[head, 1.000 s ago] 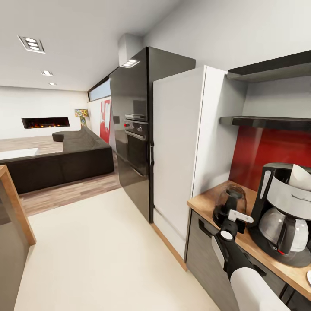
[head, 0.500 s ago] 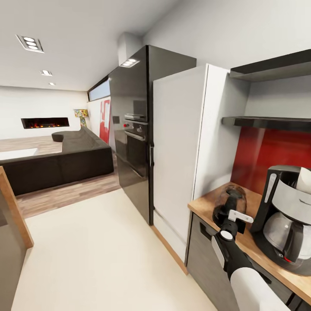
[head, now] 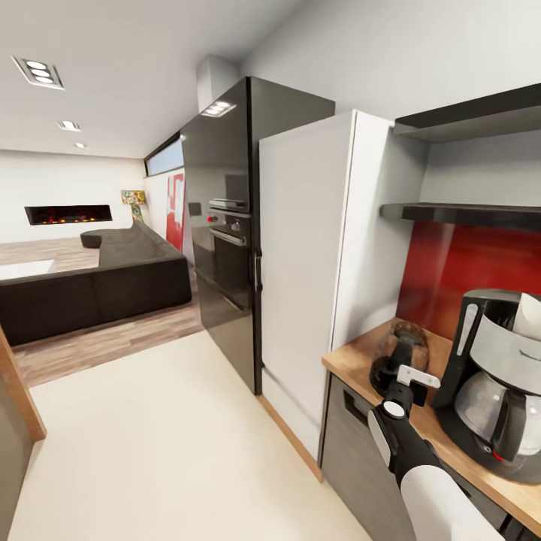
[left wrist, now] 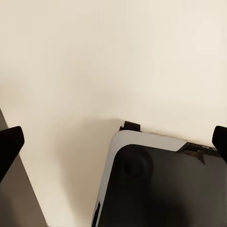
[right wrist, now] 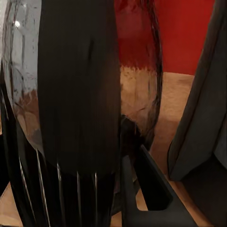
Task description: Set up a coffee station on the kitchen countertop: keep the coffee maker on the countertop, move the bottle of coffee from the kitchen shelf to the counter next to the coffee maker, place a paper coffee filter on top of the coffee maker, put the saucer next to the coffee maker with the coffee cup on the saucer, and place the electric kettle next to the coffee maker.
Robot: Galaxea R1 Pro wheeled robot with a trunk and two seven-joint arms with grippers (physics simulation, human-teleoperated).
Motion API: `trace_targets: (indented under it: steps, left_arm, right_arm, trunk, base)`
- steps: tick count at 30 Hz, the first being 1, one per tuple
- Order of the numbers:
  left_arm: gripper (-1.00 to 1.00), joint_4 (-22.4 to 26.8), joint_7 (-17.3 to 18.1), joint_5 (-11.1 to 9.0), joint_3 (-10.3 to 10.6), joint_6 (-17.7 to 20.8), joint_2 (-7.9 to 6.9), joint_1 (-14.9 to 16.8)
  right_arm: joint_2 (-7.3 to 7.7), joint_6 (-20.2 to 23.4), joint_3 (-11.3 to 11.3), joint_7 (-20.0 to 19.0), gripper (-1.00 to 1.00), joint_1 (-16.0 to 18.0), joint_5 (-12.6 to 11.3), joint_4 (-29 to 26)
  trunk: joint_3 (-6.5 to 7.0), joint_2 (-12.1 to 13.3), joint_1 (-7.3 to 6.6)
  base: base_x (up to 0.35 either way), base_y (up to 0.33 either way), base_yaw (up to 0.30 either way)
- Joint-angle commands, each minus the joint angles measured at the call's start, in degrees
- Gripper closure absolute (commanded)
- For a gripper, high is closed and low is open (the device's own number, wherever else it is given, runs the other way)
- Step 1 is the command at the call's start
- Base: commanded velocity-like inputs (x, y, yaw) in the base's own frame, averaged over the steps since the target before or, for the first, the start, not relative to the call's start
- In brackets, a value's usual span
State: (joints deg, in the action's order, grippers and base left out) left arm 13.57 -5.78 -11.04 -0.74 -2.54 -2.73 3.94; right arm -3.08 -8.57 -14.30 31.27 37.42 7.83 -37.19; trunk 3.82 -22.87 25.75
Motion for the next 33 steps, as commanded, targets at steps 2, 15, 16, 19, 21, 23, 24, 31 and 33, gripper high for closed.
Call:
trace_targets:
  steps: [2, 15, 16, 19, 21, 23, 24, 31, 33]
  left_arm:
    - [-1.0, 0.0, 0.0, -0.4, -0.1, -0.2, 0.01, 0.0]
    - [-1.0, -0.1, 0.0, -0.4, -0.1, -0.2, 0.01, 0.0]
    - [-1.0, -0.1, 0.0, -0.4, -0.1, -0.2, 0.01, 0.0]
    - [-1.0, -0.1, 0.0, -0.4, -0.1, -0.2, 0.01, 0.0]
    - [-1.0, -0.1, 0.0, -0.4, -0.1, -0.2, 0.01, 0.0]
    - [-1.0, -0.1, 0.0, -0.4, -0.1, -0.2, 0.01, 0.0]
    - [-1.0, -0.1, 0.0, -0.4, -0.1, -0.2, 0.01, 0.0]
    - [-1.0, -0.1, 0.0, -0.4, -0.1, -0.2, 0.01, 0.0]
    - [-1.0, -0.1, 0.0, -0.4, -0.1, -0.2, 0.01, 0.0]
  right_arm:
    - [-0.08, -0.1, -0.3, 0.0, 1.0, 0.0, 0.9, 0.0]
    - [-0.07, -0.1, -0.3, 0.0, 1.0, 0.0, 0.9, -0.1]
    - [-0.08, -0.1, -0.3, 0.0, 1.0, 0.0, 0.9, -0.1]
    - [-0.08, -0.1, -0.3, 0.0, 1.0, 0.0, 0.9, -0.1]
    - [-0.08, -0.1, -0.3, 0.0, 1.0, 0.0, 0.9, 0.0]
    - [-0.08, -0.1, -0.3, 0.0, 1.0, 0.1, 0.9, 0.0]
    - [-0.08, -0.1, -0.3, 0.0, 1.0, 0.1, 0.9, 0.0]
    - [-0.08, -0.1, -0.3, 0.0, 1.0, 0.0, 0.9, 0.0]
    - [-0.06, -0.1, -0.3, 0.0, 1.0, 0.0, 0.9, 0.0]
  trunk:
    - [-0.02, 0.0, 0.03]
    - [0.06, 0.0, 0.03]
    - [0.06, 0.0, 0.03]
    - [0.07, 0.0, 0.03]
    - [0.07, 0.0, 0.03]
    - [0.07, 0.0, 0.03]
    - [0.07, 0.0, 0.03]
    - [0.07, 0.0, 0.03]
    - [0.07, 0.0, 0.03]
  base:
    - [0.073, 0.0, 0.0]
    - [0.047, -0.019, -0.073]
    - [0.008, -0.004, -0.019]
    - [0.003, -0.001, -0.006]
    - [0.054, 0.0, -0.001]
    - [0.118, 0.0, -0.001]
    - [0.107, 0.0, 0.0]
    - [0.025, 0.0, 0.0]
    - [0.002, 0.0, 0.0]
